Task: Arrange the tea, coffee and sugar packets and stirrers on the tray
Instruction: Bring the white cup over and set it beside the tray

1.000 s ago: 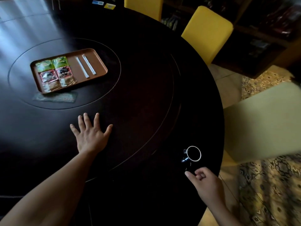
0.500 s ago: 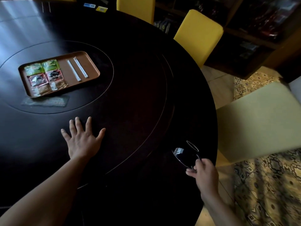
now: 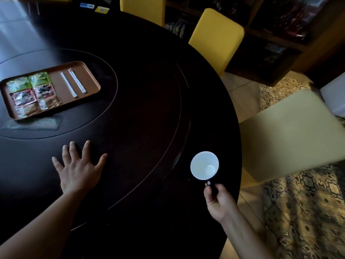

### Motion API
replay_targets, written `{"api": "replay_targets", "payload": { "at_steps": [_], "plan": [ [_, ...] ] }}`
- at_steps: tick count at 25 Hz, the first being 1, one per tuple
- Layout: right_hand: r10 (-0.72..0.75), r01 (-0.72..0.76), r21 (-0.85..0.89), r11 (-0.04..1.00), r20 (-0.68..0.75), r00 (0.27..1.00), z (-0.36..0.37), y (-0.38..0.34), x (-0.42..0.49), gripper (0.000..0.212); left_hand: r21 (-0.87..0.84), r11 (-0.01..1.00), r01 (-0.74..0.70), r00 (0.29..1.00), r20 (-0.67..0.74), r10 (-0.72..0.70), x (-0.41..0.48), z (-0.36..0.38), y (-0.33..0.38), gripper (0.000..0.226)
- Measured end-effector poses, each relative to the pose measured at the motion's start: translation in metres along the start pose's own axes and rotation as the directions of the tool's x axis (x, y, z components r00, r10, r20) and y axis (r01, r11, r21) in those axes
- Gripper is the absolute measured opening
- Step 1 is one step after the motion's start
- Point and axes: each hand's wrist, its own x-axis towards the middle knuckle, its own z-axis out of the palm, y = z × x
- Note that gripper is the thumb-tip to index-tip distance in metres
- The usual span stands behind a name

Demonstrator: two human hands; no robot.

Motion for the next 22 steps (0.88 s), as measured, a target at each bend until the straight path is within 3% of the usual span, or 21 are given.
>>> {"api": "replay_targets", "payload": {
  "at_steps": [3, 11, 14, 18, 22],
  "plan": [
    [0.078, -0.081, 0.054, 0.995, 0.063, 0.995, -0.001, 0.001, 0.002, 0.024, 0.001, 1.0, -0.007, 1.0, -0.003, 0.007, 0.0, 0.0, -0.004, 0.08],
    [0.076, -0.079, 0.027, 0.997, 0.09, 0.993, -0.01, 0.008, 0.008, 0.023, 0.0, 1.0, -0.023, 1.0, 0.004, 0.023, -0.001, -0.006, -0.007, 0.078],
    [0.09, -0.095, 0.04, 0.995, 0.111, 0.99, -0.012, 0.014, 0.007, 0.034, 0.007, 1.0, -0.027, 1.0, -0.003, 0.027, -0.002, -0.007, -0.009, 0.077],
    [0.011, -0.002, -0.113, 0.994, 0.086, 0.996, -0.02, 0.016, 0.002, 0.05, 0.002, 1.0, -0.027, 1.0, 0.002, 0.027, -0.002, -0.007, -0.01, 0.079],
    [-0.181, 0.171, -0.342, 0.924, 0.003, 0.984, -0.032, 0.019, -0.003, 0.038, 0.007, 1.0, -0.024, 1.0, 0.013, 0.024, -0.002, -0.007, -0.008, 0.078]
  ]
}}
